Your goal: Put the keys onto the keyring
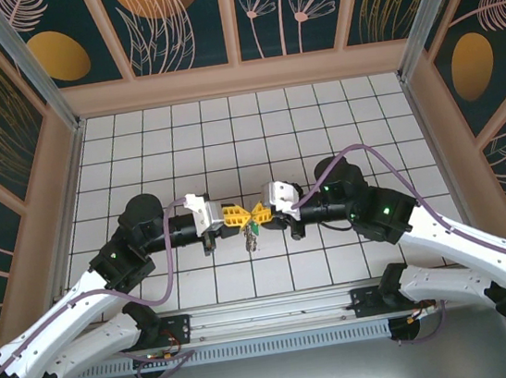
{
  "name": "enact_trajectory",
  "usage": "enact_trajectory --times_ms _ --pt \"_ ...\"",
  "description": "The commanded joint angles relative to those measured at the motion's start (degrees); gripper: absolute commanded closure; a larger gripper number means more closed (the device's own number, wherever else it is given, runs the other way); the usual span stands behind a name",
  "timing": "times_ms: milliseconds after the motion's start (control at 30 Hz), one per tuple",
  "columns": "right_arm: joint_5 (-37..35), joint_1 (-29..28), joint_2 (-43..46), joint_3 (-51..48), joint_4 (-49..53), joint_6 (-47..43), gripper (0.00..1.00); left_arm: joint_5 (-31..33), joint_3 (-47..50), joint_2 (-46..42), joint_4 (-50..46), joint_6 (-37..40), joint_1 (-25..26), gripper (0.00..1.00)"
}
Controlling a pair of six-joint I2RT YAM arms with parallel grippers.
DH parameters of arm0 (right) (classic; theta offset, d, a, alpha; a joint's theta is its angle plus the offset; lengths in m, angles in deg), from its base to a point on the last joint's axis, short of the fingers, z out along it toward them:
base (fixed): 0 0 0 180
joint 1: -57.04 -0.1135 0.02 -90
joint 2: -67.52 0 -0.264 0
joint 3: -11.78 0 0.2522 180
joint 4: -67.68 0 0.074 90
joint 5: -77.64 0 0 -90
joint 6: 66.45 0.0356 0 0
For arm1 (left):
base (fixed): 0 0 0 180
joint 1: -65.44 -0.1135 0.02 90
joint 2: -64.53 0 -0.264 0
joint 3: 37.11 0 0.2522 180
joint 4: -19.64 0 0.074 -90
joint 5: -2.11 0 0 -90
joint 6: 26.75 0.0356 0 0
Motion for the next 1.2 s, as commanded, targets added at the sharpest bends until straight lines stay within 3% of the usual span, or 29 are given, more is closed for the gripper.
enact_trajectory --times_ms 0,233,333,500,1167 --pt "-0.9 0.5 0.2 0.7 -0.7 -0.9 1.00 -1.4 -1.1 -0.4 3.4 0.1 0.2 1.00" --pt "-5.1 0.6 -0.1 2.6 2.5 -2.7 1.00 1.3 -4.4 0.7 -4.9 1.8 0.2 0.98" --pt "-7.0 0.6 -1.5 5.1 6.3 -4.0 1.00 5.5 -7.3 2.3 -11.9 3.5 0.2 0.78" --pt "-9.2 0.5 -5.5 9.8 13.7 -6.0 1.00 11.5 -10.4 4.8 -19.3 5.1 0.2 0.70" --pt "-8.0 0.1 -11.1 14.5 18.4 -6.5 1.00 11.6 -11.1 9.8 -19.2 7.1 0.2 0.85"
